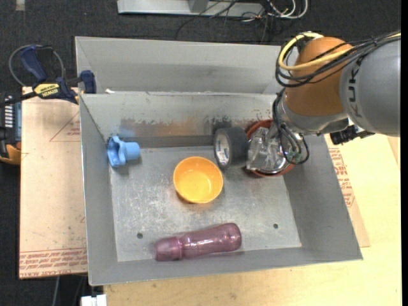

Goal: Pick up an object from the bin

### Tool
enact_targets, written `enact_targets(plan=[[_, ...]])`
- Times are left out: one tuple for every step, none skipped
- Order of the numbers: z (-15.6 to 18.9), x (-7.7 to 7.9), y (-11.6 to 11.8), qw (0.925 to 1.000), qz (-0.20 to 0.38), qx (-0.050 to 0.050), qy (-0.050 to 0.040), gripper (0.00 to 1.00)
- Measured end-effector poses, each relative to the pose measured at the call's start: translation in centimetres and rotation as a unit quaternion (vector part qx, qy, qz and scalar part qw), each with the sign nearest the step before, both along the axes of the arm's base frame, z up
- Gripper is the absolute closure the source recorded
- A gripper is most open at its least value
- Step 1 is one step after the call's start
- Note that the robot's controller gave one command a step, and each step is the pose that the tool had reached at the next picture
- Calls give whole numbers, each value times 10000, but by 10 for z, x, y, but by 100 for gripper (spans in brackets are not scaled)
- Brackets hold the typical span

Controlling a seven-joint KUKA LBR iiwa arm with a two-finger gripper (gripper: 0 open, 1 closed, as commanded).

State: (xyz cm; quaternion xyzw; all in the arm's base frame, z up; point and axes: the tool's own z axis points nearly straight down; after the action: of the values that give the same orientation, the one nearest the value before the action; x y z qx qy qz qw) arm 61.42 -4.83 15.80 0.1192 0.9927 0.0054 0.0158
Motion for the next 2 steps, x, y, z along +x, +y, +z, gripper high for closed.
enact_targets(plan=[[-8,1,1,9995,-304,9,-21,100],[-90,5,3,9984,-555,25,-67,100]])
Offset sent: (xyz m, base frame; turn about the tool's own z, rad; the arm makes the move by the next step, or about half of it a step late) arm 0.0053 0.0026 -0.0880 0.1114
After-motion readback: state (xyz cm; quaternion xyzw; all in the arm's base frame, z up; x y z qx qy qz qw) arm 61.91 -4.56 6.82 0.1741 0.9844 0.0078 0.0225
